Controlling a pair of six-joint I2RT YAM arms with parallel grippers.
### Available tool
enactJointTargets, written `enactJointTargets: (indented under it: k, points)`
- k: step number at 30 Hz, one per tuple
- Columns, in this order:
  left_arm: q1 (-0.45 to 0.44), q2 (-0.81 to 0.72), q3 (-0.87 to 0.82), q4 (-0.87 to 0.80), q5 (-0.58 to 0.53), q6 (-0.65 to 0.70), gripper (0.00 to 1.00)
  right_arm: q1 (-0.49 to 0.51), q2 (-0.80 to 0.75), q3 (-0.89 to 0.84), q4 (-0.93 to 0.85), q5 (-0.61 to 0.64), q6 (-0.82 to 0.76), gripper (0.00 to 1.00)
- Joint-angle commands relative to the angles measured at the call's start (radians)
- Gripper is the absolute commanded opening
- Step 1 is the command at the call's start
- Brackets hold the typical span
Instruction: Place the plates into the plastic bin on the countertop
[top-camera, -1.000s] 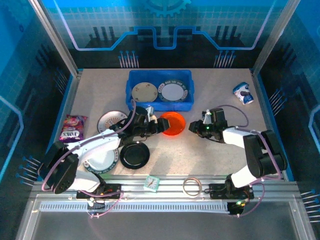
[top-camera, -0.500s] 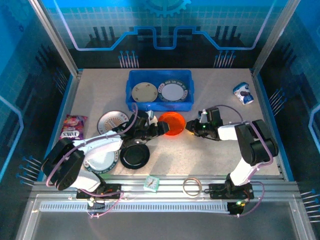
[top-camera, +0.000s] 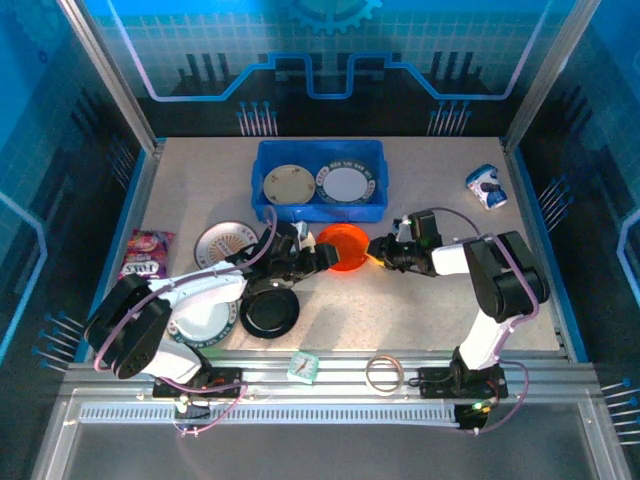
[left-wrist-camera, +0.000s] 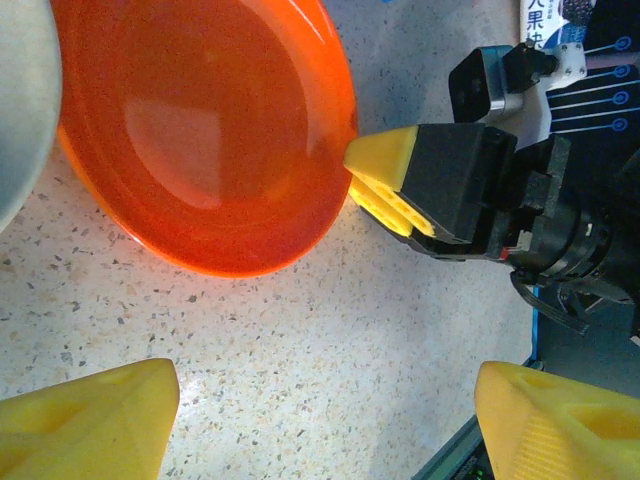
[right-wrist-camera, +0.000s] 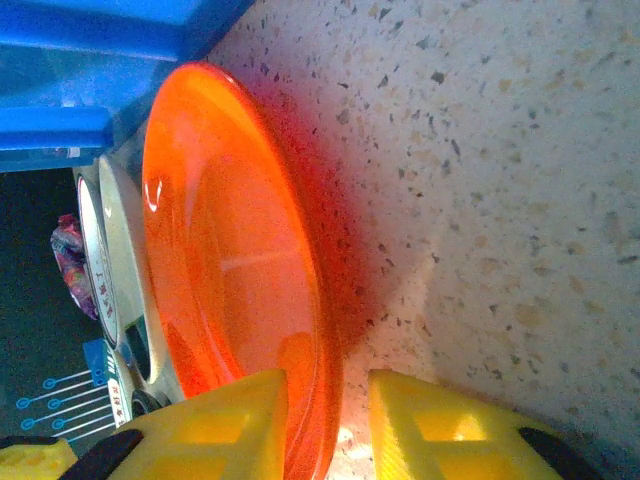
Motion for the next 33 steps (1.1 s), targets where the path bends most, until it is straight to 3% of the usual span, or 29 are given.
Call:
enactJointTargets:
  k: [1, 8, 25, 33]
  points:
    - [-0.008, 0.012, -0.004, 0.010, 0.000, 0.008, 0.79, 0.054, 0.067, 0.044, 0.009, 0.036, -0.015, 0.27]
    - [-0.008, 0.017, 0.004, -0.004, -0.008, 0.017, 0.79, 0.078, 0.055, 0.107, -0.175, 0.114, -0.102, 0.25]
    - [-0.008, 0.032, 0.034, -0.028, -0.007, 0.033, 0.79, 0.094, 0.070, 0.104, -0.177, 0.152, -0.100, 0.16]
    - [-0.009, 0.037, 0.065, -0.055, -0.010, 0.047, 0.79, 0.078, 0.007, 0.097, -0.215, 0.157, -0.119, 0.06]
